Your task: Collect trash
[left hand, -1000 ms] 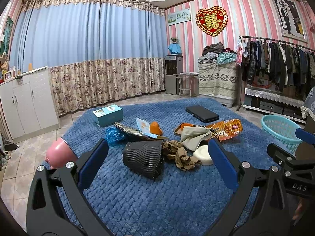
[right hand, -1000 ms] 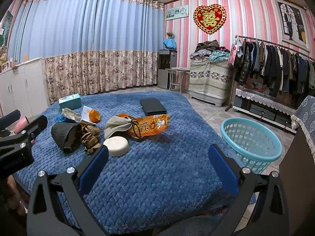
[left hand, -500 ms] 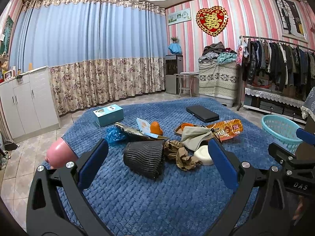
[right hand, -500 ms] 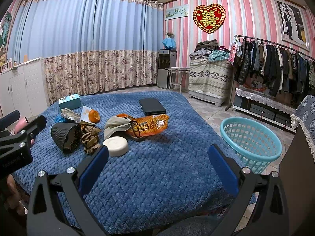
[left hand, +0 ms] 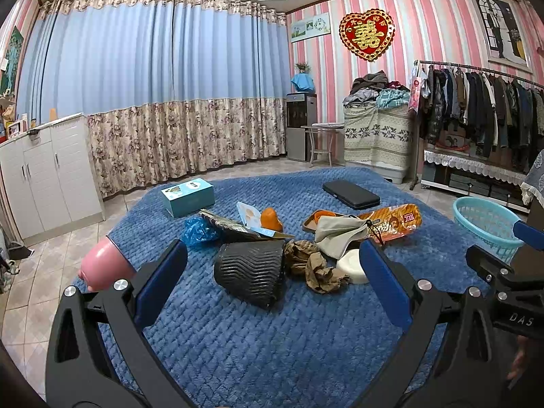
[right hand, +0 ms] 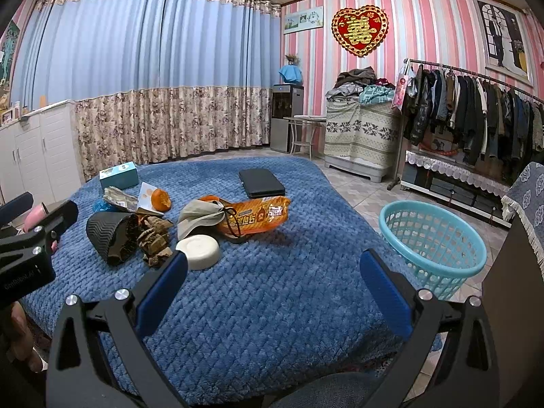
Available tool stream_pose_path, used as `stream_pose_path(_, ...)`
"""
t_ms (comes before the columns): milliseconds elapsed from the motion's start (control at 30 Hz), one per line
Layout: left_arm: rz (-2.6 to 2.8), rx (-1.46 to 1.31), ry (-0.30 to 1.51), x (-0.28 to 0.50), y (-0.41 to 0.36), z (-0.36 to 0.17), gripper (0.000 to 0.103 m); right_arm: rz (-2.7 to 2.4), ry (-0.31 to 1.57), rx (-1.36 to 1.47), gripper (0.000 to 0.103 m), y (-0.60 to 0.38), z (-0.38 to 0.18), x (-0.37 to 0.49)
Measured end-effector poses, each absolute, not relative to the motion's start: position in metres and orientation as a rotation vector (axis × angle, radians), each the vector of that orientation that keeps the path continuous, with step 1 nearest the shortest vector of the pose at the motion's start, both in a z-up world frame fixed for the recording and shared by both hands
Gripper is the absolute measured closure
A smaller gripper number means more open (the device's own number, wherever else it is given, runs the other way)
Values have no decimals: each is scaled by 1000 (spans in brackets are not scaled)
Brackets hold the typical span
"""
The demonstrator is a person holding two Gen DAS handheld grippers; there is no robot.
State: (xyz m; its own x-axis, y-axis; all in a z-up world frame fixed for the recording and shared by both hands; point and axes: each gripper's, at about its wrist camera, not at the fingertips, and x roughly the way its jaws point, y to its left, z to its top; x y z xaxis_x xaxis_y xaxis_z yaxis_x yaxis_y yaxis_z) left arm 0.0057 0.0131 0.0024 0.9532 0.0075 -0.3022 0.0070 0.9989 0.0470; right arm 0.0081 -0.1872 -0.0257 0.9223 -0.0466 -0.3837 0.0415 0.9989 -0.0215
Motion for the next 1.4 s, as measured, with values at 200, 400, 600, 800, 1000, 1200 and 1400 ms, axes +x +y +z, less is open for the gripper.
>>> stream_pose_path(200, 2, 47, 310, 7, 12, 1, 5, -46, 394, -12, 4, -187, -26, 8)
stream_pose_path(400, 1, 49, 310, 6, 14, -1, 5, -45, 394, -12, 4, -187, -26, 8)
stream_pose_path(600, 1, 47, 309, 8, 14, 0, 5, -46, 394, -12, 4, -187, -26, 9)
stream_pose_path(800, 2, 48, 309, 8, 16, 1, 5, -44, 395, -12, 4, -188, -26, 8)
stream_pose_path(1000, 1, 46, 312, 8, 12, 2, 5, -45, 394, -11, 4, -188, -26, 9)
stream_pose_path(1200, 1, 46, 314, 8, 12, 2, 5, -45, 394, -10, 4, -187, -26, 9)
stream_pose_path(1400, 2, 45, 318, 8, 17, -5, 5, -46, 398, -8, 4, -189, -27, 10)
